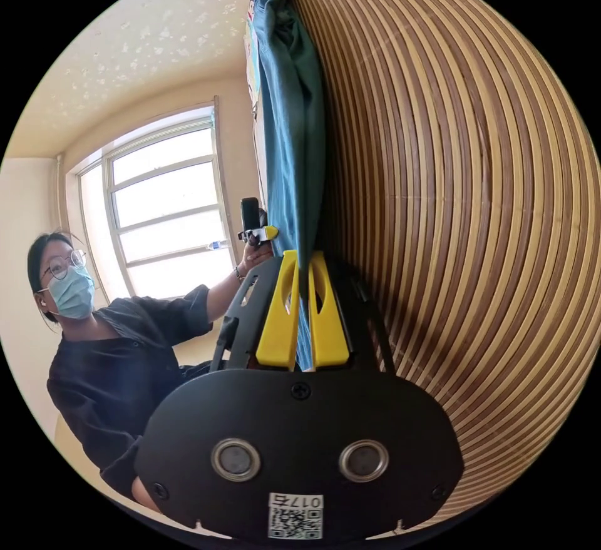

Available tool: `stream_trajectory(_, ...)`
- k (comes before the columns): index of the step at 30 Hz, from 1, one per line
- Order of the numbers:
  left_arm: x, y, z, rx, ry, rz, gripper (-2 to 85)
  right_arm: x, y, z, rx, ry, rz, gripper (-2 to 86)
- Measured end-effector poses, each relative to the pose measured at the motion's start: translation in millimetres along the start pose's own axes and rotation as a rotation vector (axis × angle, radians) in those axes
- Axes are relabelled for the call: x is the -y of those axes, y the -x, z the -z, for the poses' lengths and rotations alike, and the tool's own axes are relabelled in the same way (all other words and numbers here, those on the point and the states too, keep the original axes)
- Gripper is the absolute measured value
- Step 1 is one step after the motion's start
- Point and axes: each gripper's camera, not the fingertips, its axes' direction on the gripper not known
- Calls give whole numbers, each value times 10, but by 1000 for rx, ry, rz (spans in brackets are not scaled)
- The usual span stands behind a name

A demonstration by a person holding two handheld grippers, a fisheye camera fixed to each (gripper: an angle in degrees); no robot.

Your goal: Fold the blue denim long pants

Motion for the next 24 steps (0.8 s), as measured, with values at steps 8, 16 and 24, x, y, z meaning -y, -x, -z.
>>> stream_trajectory(8,-474,-551,-42,-94,-94,-166,-6,-559,601,260,96,-97,172,16)
stream_trajectory(16,-1191,-1647,-155,-63,-117,-375,8,-1445,1625,407,28,-193,374,10)
stream_trajectory(24,-2149,-3101,-227,8,-208,-578,-7,-2379,2858,479,53,-270,579,6)
